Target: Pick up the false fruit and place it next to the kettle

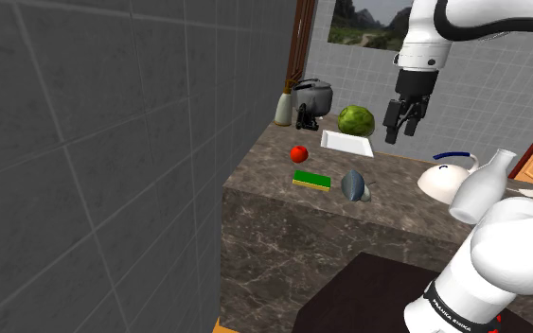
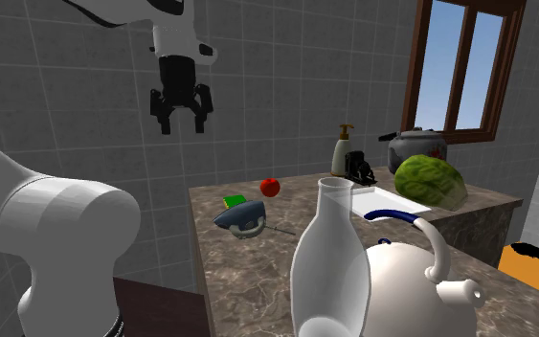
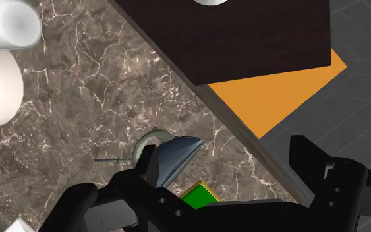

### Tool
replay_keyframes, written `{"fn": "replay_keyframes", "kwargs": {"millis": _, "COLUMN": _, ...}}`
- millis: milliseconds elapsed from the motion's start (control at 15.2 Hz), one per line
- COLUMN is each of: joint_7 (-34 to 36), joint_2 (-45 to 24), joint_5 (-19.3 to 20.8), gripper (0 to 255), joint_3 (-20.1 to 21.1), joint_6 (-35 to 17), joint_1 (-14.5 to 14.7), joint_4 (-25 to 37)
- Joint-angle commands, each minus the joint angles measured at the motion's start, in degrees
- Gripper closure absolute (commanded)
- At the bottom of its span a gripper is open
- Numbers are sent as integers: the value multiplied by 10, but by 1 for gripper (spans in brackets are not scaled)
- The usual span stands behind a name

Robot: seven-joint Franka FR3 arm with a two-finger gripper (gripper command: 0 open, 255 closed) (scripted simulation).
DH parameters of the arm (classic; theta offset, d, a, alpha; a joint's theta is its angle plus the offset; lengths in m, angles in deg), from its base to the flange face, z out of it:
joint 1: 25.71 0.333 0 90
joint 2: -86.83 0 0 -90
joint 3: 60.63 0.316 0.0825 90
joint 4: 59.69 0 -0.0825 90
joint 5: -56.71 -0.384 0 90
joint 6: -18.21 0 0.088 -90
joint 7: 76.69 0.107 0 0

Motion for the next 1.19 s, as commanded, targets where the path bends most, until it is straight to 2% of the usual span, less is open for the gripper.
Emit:
{"fn": "replay_keyframes", "kwargs": {"millis": 0, "joint_7": 0, "joint_2": 0, "joint_5": 0, "gripper": 0, "joint_3": 0, "joint_6": 0, "joint_1": 0, "joint_4": 0}}
{"fn": "replay_keyframes", "kwargs": {"millis": 528, "joint_7": -66, "joint_2": -125, "joint_5": 32, "gripper": 0, "joint_3": -45, "joint_6": -157, "joint_1": 7, "joint_4": -1}}
{"fn": "replay_keyframes", "kwargs": {"millis": 1122, "joint_7": -142, "joint_2": -300, "joint_5": 36, "gripper": 0, "joint_3": -86, "joint_6": -307, "joint_1": 18, "joint_4": 61}}
